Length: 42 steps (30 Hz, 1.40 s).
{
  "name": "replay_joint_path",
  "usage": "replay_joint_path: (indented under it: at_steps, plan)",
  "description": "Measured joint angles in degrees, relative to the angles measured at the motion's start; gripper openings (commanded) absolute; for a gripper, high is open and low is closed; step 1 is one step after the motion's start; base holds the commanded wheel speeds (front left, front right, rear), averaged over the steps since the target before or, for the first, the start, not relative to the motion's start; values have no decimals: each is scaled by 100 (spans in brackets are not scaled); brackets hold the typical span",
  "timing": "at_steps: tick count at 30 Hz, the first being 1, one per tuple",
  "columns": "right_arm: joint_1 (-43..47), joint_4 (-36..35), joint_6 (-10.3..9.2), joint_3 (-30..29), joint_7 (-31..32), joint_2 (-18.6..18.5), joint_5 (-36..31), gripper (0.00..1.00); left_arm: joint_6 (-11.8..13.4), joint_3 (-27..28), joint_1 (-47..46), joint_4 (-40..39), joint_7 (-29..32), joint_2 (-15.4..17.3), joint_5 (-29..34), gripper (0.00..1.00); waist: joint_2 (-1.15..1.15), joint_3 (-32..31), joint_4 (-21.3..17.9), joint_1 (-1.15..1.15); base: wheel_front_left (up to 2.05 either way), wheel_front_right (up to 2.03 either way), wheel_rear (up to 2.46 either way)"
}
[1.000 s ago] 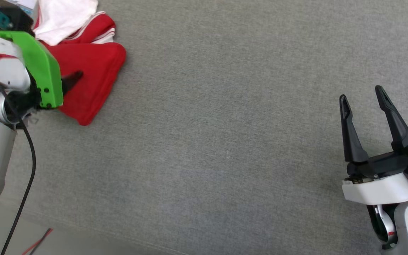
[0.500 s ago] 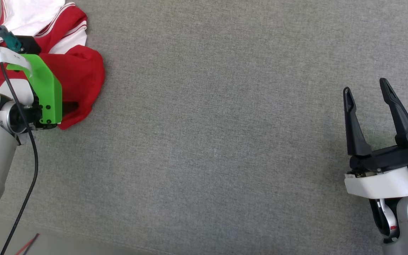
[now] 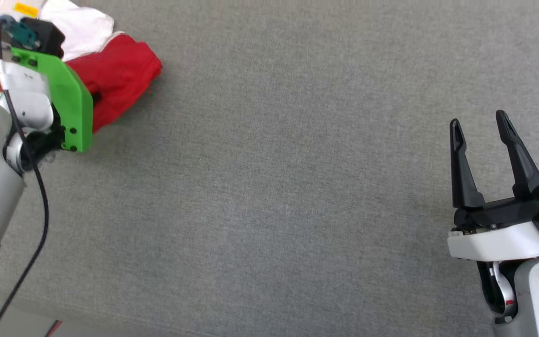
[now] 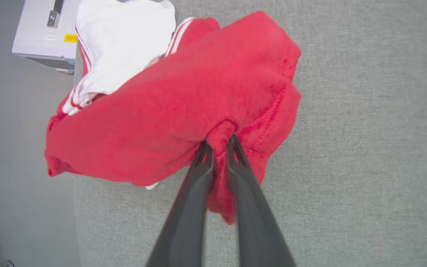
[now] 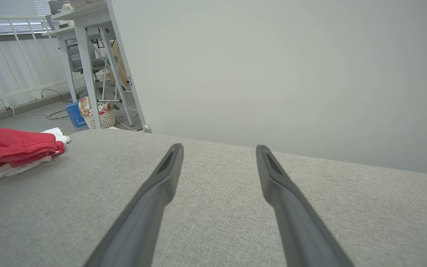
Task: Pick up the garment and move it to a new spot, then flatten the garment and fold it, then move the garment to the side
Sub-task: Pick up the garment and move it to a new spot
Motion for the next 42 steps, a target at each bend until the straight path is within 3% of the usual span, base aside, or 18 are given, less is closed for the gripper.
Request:
replay_joint_path:
  at_steps: [1, 4, 11, 22, 33, 37, 42]
  plan:
    - [60, 18, 0, -76, 0, 81, 14, 100, 0, -212, -162, -359, -132, 165, 60, 0, 0, -208, -20, 0, 0, 0, 0]
    - [102, 41, 0, -115, 0, 144, 36, 100, 0, -435, -331, -708, -197, 191, 125, 0, 0, -392, -64, 0, 0, 0, 0]
    - [103, 36, 0, -218, 0, 241, 55, 100, 0, -881, -878, -1383, -421, -58, 318, 0, 0, -610, -416, 0, 0, 0, 0]
    - [107, 2, 0, -553, 0, 276, 250, 100, 0, -1970, -1740, -2033, -710, -1128, 535, 0, 1, -647, -1197, 0, 0, 0, 0]
    - [193, -29, 0, -1072, 0, 279, 357, 100, -1, -3209, -1366, -1825, -1546, -2566, 321, 0, 1, -608, -1750, 0, 0, 0, 0]
    - [194, -55, 0, -1140, 0, 278, 374, 100, -1, -3336, -769, -1634, -1337, -2902, 336, 0, 1, -537, -1802, 0, 0, 0, 0]
    - [181, -79, 0, -1138, 0, 279, 375, 100, -1, -3360, 365, -1750, -396, -3038, 1143, 0, 1, -368, -1839, 0, 0, 0, 0]
